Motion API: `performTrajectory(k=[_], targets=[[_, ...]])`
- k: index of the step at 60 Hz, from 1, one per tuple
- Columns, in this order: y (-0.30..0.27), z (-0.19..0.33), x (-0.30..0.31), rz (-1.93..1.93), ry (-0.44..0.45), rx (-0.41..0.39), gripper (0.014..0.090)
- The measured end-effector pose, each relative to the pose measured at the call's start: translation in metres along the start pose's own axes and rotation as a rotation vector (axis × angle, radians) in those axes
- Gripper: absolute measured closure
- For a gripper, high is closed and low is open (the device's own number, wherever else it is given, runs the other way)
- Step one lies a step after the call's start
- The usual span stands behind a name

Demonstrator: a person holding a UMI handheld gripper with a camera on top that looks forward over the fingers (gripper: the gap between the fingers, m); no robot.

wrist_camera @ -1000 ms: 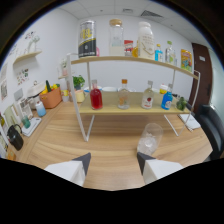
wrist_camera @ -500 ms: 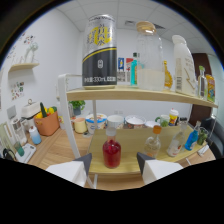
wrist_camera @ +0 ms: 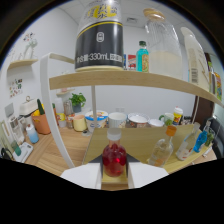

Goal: Make me a cup of Vodka Sunrise.

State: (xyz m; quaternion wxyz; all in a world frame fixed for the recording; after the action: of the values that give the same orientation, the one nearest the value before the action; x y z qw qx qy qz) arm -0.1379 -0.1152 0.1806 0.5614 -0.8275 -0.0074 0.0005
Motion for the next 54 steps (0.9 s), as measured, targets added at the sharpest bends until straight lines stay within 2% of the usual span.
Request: performTrajectory(k=[11, 26, 45, 54], targets=[[-0.004, -0.011, 0.003, -0.013, -0.018, 0.022, 0.0703], [-0.011, -0.058, 0.017, -0.026, -0.044, 0.083, 0.0706], [0.037, -0.095, 0.070, 0.137, -0.054, 0.053, 0.0705], [0.050, -0.098, 0.083, 0.396, -0.108, 0.031, 0.0706]])
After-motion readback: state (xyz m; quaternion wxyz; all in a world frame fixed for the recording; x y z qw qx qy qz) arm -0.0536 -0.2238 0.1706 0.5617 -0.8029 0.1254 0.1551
